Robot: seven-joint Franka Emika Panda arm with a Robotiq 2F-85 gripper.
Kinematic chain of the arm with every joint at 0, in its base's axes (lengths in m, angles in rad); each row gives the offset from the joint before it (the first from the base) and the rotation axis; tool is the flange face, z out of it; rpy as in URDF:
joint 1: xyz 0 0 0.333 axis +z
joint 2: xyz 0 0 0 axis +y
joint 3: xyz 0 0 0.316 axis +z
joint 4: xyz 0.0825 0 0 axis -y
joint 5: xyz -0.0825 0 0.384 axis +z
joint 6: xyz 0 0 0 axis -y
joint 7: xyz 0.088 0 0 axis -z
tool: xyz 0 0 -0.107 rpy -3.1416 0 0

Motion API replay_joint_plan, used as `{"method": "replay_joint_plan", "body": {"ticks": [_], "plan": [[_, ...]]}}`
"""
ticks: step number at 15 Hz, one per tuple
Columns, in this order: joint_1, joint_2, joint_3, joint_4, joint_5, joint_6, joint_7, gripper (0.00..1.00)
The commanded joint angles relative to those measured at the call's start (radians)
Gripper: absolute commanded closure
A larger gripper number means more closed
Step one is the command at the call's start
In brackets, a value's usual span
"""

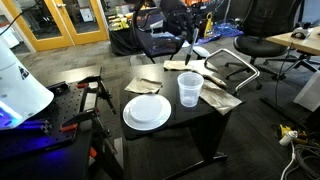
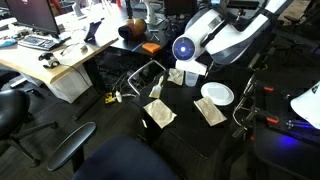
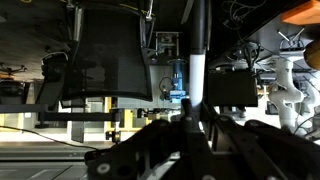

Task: Put the marker in the cup

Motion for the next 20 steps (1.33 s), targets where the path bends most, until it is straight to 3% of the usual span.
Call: {"method": "replay_joint_plan", "body": {"ticks": [1,20], "plan": [[-0.019,0.051,0.023,0.057,-0.003,-0.063,0.049,0.97],[-0.019,0.312,0.017,0.258,0.02,-0.146,0.011,0.97]]}}
